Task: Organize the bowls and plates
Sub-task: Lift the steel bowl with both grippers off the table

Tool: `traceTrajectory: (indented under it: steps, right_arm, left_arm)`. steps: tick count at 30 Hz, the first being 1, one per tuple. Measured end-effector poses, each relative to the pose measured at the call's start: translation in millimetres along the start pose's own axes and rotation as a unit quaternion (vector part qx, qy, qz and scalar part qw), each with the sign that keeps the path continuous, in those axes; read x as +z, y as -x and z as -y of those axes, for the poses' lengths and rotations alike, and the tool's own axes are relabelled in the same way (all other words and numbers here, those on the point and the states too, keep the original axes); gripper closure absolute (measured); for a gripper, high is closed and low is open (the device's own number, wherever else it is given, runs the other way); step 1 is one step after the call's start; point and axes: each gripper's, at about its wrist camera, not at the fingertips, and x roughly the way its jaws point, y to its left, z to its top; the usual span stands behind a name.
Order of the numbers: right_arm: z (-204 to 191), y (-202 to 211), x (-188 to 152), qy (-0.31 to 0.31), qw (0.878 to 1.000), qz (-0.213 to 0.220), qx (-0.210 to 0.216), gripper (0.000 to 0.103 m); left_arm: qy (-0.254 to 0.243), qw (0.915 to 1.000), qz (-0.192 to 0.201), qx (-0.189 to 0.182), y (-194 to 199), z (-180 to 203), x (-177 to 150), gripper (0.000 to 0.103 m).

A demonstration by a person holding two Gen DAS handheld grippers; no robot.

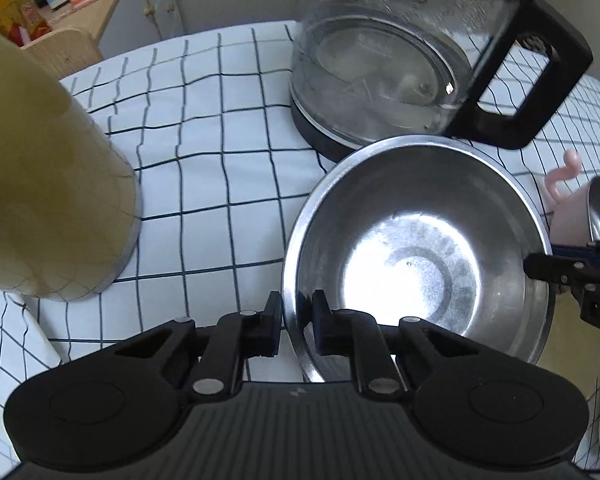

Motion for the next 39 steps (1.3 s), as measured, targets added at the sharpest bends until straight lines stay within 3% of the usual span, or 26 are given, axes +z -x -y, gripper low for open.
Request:
traceTrajectory:
  steps: [8,18,30,39]
  right_arm:
    - [-3.7,31.4,8.6,-0.007,0.999,0.028,0.033,0.091]
    - [-5.9,98.2,-0.5,0.001,0.998,0.057,0.039,0.091]
    - [23.8,168.6,-63.5,0.012,0.996,0.051,0.066,0.091]
    - [52.2,181.6,-133.1,0.021,0.995,0.003,0.097,0.091]
  left_arm:
    - [0.018,0.9987,0.046,0.008,52.3,-7.5,6.2,0.089]
    - [-0.002,0.9969,0.076,0.021,115.4,22.8,-14.8,0.089]
    - [0.01,0.9969,0.07,0.033,162.0,92.8,-91.1,0.089]
    - [0.034,0.9984,0.035,0.027,150.6,136.4,-166.9,0.089]
